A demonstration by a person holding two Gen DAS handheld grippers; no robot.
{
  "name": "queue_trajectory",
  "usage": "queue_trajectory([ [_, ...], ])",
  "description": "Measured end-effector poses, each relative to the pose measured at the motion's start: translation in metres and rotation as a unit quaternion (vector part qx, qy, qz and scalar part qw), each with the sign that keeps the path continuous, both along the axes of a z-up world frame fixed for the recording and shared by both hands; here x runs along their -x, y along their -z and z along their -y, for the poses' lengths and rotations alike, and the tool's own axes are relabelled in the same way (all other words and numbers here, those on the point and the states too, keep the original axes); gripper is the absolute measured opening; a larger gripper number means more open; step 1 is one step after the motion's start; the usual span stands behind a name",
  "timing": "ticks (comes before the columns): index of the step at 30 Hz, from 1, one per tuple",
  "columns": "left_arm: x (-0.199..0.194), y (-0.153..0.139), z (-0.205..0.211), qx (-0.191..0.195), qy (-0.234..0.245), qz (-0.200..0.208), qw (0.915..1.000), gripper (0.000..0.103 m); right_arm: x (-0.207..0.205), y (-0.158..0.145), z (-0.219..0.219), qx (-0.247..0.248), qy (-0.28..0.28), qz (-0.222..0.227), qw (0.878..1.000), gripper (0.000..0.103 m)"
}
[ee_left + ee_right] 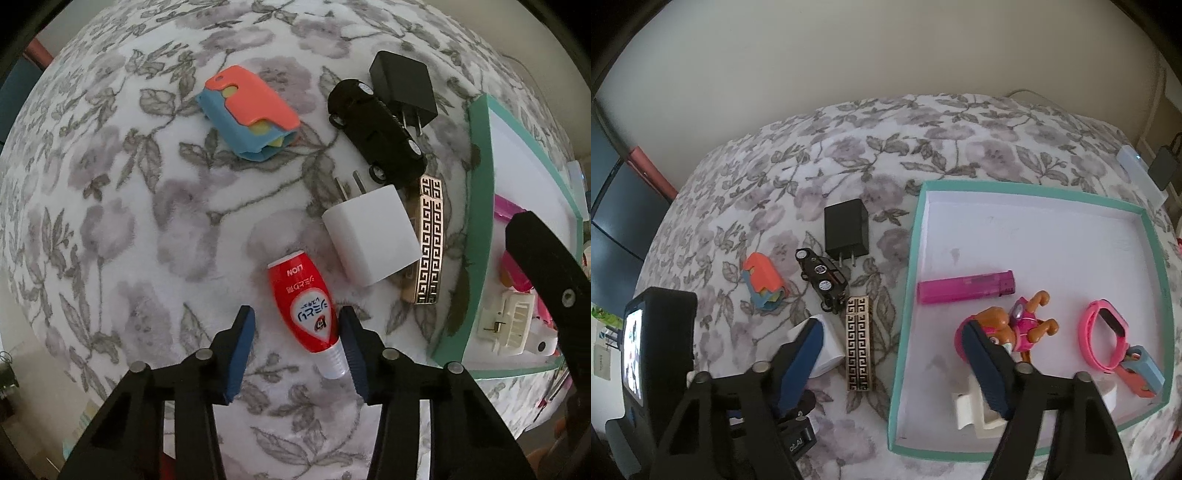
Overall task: Organize rigid objects
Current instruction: 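Grasp the gold patterned bar with the right tool while the left tool grasps the red bottle, then carry the gold bar and red bottle over the teal tray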
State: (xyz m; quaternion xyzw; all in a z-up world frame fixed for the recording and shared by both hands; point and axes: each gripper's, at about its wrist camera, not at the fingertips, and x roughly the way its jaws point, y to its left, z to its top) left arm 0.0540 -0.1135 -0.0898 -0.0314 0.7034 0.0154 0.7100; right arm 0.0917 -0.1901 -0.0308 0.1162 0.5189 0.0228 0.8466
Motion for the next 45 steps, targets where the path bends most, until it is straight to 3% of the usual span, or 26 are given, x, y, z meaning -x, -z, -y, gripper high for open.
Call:
queue_trajectory([
  [3,-0.002,-0.002,-0.004,-0.008,-0.005,0.006,0.9999,0.029,-0.001,0.002,-0.003,-0.009,-0.007,0.000,1.000,0.069],
  [6,-0.003,-0.003,-0.006,-0.013,-0.015,0.009,0.9998,0.027,-0.003,0.003,-0.011,-0.008,-0.022,0.002,1.000,0.059],
  [17,-0.009,-0.008,-0.037,0.011,-0.066,0.019,0.9976,0.026,-0.008,0.017,-0.021,-0.025,-0.042,-0.006,0.999,0.046],
  [21,-0.012,-0.011,-0.049,-0.007,-0.080,0.030,0.9963,0.026,-0.010,0.024,-0.027,-0.022,-0.052,-0.013,0.998,0.039],
  [33,-0.042,-0.029,-0.076,-0.025,-0.084,0.044,0.9952,0.027,-0.017,0.041,-0.033,-0.004,-0.053,-0.034,0.998,0.029],
  [45,-0.073,-0.011,-0.084,-0.033,-0.078,0.056,0.9948,0.028,-0.024,0.055,-0.045,0.025,-0.061,-0.044,0.997,0.023],
])
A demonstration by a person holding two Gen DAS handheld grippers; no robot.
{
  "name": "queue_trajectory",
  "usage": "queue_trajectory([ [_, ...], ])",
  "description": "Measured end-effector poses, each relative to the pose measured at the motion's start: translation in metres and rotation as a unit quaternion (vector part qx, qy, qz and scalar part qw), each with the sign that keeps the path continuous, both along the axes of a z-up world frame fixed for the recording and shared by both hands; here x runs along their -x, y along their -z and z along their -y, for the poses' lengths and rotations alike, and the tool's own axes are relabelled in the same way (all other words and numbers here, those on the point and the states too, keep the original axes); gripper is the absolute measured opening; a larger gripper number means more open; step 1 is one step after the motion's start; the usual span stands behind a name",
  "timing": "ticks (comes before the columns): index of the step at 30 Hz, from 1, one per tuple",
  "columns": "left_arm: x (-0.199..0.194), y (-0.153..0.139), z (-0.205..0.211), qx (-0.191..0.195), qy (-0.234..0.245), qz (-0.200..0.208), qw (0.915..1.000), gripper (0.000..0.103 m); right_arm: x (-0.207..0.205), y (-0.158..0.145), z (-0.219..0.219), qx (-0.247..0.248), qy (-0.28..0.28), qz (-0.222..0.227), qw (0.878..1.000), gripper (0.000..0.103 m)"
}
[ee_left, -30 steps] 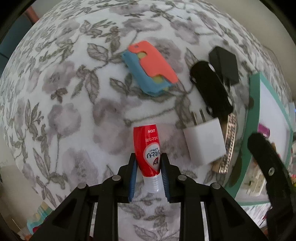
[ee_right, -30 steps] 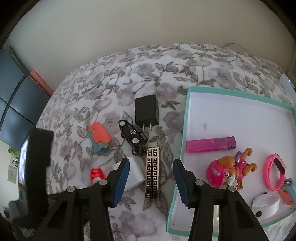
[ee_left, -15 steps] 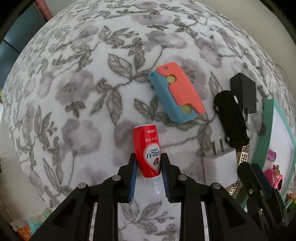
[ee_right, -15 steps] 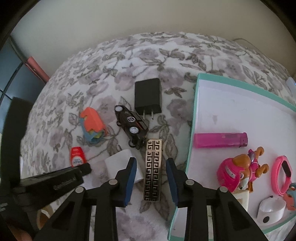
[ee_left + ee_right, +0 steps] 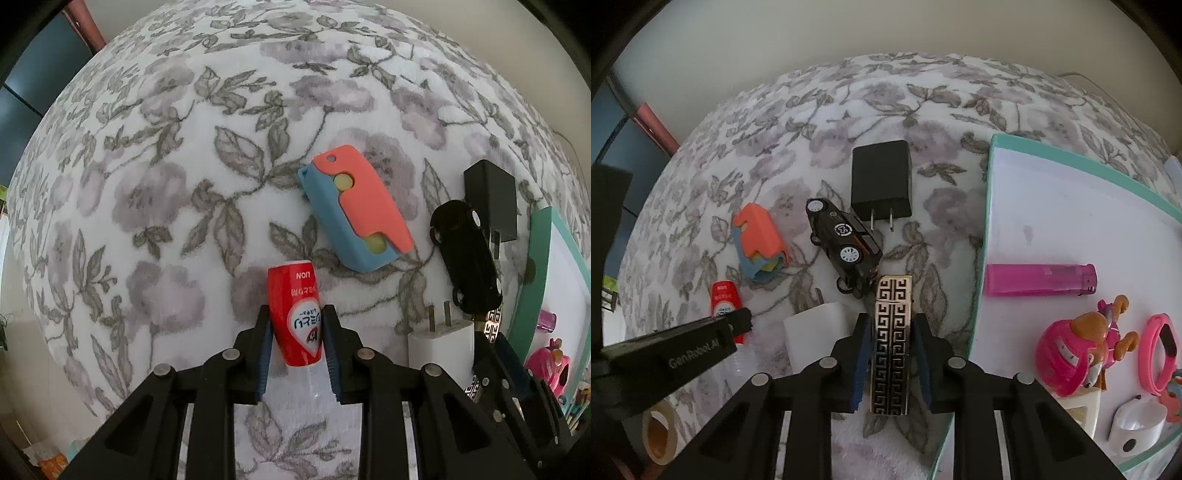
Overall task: Organize rigid objects
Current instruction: 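Carry the gold bar and red bottle over the teal tray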
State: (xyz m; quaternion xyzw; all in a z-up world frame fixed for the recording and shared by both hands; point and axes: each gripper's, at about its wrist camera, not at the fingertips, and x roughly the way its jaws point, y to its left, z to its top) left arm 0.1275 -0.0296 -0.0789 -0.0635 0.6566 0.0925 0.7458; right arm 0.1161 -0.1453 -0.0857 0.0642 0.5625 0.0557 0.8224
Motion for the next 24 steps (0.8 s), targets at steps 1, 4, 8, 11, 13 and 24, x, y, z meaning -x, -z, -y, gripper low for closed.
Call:
queue_trajectory([
  [1,-0.002,0.000,-0.001,-0.001,0.001,0.001,1.0000,0.028,0.000,0.000,0.000,0.002,0.000,0.001,1.000,0.024],
  [4,-0.007,0.000,-0.002,-0.003,0.002,0.008,1.0000,0.028,0.000,0.000,-0.002,0.008,-0.001,0.001,1.000,0.024],
  [8,-0.015,0.003,0.000,-0.011,0.004,0.015,0.9998,0.029,0.002,0.002,-0.008,0.031,-0.013,0.001,0.999,0.023],
  [11,-0.018,0.005,0.003,-0.018,0.006,0.021,0.9996,0.029,0.002,0.003,-0.012,0.048,-0.020,0.002,0.999,0.024],
  [13,-0.020,0.005,0.004,-0.018,0.005,0.022,0.9996,0.030,0.002,0.004,-0.012,0.049,-0.018,0.003,0.999,0.024],
  [24,-0.024,0.006,-0.009,0.002,0.002,0.027,0.9996,0.031,0.003,0.005,-0.019,0.077,-0.029,0.014,0.997,0.023],
])
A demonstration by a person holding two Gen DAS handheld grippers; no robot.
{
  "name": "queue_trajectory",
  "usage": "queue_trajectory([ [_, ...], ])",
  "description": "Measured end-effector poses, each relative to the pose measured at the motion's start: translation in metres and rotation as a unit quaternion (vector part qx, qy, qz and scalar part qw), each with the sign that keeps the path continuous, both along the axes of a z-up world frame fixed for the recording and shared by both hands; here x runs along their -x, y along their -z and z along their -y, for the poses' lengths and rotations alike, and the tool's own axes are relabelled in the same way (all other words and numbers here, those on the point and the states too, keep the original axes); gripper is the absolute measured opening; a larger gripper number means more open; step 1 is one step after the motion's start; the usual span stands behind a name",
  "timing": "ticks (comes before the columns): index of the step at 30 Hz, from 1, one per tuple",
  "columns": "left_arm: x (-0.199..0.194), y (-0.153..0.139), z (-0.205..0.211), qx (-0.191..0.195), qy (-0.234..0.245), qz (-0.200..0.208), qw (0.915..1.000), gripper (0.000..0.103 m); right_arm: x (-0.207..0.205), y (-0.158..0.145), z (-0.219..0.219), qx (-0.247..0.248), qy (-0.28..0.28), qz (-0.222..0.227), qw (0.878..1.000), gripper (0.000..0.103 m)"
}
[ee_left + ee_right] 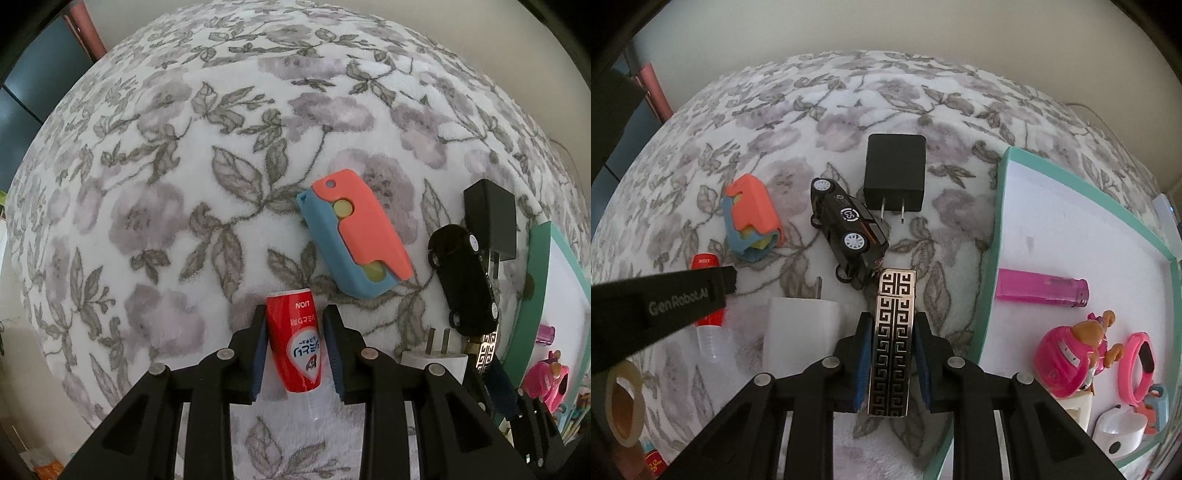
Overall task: Organize rigid objects
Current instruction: 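Carry the gold bar and red bottle over the teal tray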
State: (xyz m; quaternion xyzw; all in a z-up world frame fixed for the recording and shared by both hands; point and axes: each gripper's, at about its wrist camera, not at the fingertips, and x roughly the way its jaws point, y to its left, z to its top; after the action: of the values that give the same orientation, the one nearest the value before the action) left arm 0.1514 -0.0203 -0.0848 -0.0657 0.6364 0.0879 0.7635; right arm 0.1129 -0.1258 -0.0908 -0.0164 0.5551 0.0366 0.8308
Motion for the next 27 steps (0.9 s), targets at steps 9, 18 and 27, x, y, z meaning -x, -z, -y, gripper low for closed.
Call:
queue_trajectory([
  [9,0.001,0.002,-0.015,0.022,-0.013,0.002,0.9997,0.027,0.004,-0.001,0.003,-0.008,0.003,0.001,1.000,0.022],
  [18,0.007,0.001,-0.033,0.044,-0.039,-0.005,0.9982,0.027,0.005,-0.004,0.013,-0.049,0.009,-0.001,0.999,0.022],
  [27,0.017,-0.025,-0.035,0.044,-0.037,0.025,0.9980,0.026,0.008,-0.025,0.024,-0.075,0.023,0.023,0.997,0.022],
])
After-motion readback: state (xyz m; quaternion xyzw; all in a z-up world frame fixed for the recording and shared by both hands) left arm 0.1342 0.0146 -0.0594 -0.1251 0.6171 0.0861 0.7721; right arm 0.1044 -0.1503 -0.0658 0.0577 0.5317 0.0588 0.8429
